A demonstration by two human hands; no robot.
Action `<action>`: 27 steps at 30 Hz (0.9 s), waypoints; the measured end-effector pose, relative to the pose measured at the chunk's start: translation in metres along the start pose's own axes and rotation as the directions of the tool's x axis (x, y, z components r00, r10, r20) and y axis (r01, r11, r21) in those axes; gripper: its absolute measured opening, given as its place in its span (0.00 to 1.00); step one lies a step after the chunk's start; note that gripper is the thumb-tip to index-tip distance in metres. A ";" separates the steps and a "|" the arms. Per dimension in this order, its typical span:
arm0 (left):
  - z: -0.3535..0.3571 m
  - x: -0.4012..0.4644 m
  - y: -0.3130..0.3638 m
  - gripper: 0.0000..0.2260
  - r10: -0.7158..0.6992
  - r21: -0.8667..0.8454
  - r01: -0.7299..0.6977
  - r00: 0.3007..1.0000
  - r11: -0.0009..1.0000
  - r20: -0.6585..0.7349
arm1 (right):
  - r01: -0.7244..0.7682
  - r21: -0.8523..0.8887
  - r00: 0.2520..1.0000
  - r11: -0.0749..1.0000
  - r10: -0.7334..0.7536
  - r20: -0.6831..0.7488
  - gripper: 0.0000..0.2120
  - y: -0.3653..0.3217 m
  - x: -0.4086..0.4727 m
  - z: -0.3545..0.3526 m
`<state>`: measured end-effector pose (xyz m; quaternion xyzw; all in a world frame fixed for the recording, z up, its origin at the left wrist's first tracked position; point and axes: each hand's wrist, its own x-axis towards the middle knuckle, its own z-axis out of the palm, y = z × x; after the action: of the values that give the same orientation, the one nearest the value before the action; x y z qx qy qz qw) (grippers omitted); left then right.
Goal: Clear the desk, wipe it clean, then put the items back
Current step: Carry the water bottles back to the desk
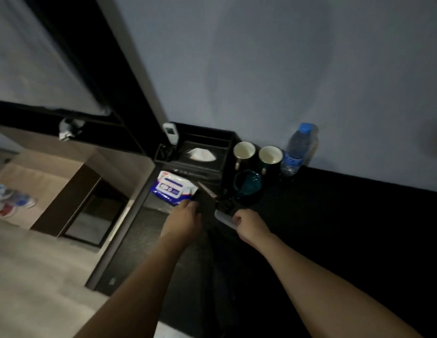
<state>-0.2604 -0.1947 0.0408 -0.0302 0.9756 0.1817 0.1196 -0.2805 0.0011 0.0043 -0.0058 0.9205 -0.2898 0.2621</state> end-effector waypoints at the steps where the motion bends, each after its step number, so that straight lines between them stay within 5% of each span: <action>1: -0.002 -0.006 -0.015 0.15 -0.003 0.030 0.002 0.999 1.000 0.038 | 0.002 -0.005 1.000 1.000 -0.002 0.001 0.11 -0.012 0.006 0.010; 15: 0.000 0.029 -0.107 0.16 0.024 -0.035 -0.019 0.986 0.999 0.168 | -0.159 -0.046 0.977 0.986 0.151 -0.150 0.17 -0.077 0.097 0.075; 27: -0.017 0.023 -0.112 0.16 0.035 -0.025 -0.034 0.998 0.999 0.046 | -0.005 0.014 0.971 1.000 0.008 -0.240 0.21 -0.088 0.044 0.047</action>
<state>-0.2755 -0.3057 0.0117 -0.0107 0.9707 0.1961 0.1388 -0.3078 -0.1039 -0.0026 0.0341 0.9435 -0.2936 0.1500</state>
